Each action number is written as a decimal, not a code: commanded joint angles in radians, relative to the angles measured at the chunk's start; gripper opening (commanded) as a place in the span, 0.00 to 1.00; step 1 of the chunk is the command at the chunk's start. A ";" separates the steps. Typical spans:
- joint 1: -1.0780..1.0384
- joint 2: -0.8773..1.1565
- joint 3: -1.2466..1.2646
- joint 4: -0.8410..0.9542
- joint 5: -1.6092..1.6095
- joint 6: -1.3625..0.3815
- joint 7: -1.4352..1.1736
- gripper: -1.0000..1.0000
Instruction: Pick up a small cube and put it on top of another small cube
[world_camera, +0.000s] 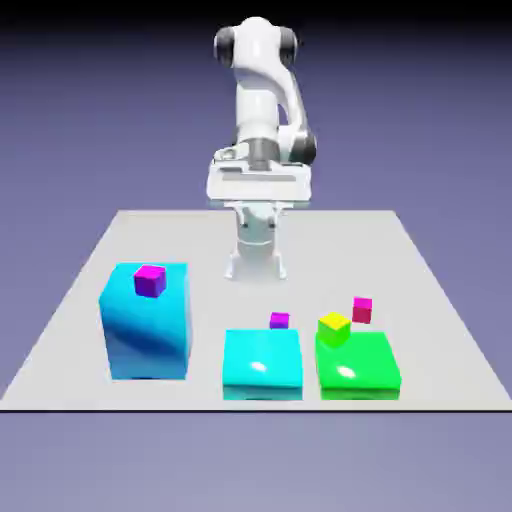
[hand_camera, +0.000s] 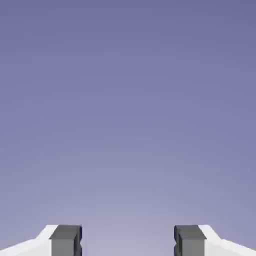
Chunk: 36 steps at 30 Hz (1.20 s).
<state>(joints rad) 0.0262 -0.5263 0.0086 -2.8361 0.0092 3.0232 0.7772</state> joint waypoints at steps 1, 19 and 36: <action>0.012 0.036 0.007 -0.022 0.008 -0.011 0.030 0.50; 0.127 0.639 0.111 -0.182 0.221 0.086 0.213 0.50; 0.125 0.385 0.076 -0.230 0.081 -0.121 0.319 0.00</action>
<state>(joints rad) 0.1515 -0.1410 0.0841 -3.0662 0.0899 2.9021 1.0964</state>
